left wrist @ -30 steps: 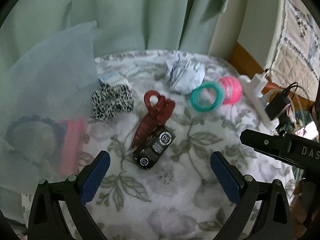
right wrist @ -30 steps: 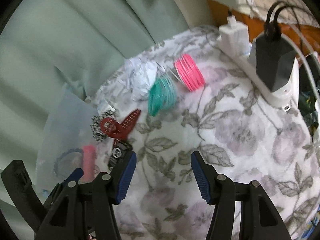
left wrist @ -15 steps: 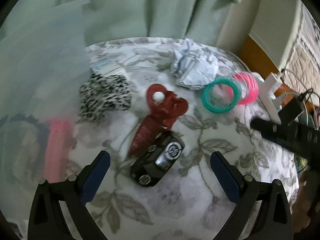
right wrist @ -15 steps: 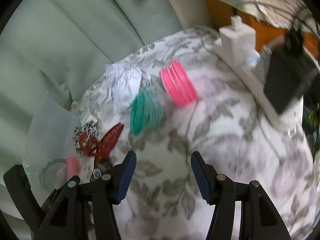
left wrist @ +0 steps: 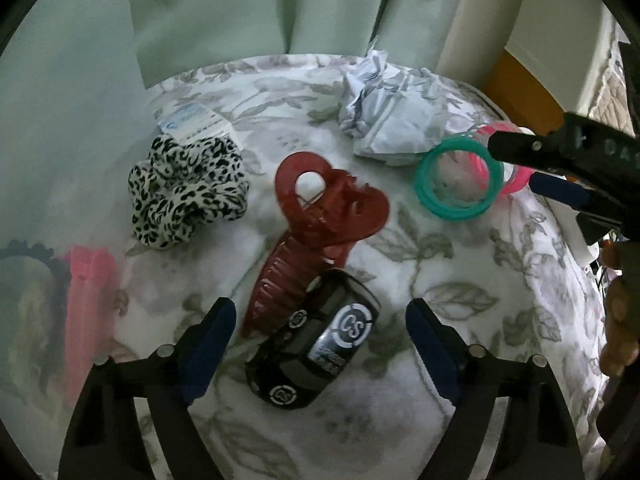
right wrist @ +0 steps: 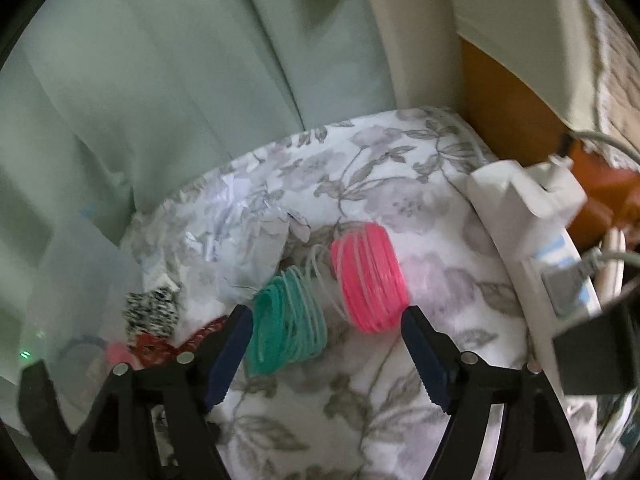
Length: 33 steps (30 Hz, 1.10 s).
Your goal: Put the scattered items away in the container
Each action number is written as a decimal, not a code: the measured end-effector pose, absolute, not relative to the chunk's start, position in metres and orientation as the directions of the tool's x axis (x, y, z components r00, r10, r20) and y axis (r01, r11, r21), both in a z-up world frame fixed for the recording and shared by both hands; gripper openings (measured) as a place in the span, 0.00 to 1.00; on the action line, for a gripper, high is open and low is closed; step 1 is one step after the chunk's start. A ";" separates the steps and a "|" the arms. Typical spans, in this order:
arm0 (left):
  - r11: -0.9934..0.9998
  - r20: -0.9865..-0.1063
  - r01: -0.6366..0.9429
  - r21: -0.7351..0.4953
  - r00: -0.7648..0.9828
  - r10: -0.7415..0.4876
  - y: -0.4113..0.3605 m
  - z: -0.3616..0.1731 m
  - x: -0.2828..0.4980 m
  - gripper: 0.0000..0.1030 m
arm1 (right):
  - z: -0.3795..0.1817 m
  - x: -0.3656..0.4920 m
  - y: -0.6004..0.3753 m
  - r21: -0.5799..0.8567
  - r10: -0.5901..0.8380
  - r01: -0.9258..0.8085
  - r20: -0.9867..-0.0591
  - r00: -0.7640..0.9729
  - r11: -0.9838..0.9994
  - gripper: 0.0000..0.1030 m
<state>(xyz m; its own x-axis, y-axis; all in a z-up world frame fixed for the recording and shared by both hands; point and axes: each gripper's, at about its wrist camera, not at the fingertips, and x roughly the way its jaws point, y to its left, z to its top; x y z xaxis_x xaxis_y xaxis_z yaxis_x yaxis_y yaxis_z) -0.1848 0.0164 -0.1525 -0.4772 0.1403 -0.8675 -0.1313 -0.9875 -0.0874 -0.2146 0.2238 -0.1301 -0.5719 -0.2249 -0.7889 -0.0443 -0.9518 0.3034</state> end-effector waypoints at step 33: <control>-0.987 -0.848 -0.086 -0.135 -0.505 0.159 0.000 -0.137 -0.169 0.34 | -0.135 -0.212 0.240 0.277 -0.149 -0.139 -0.802 -0.578 -0.951 0.20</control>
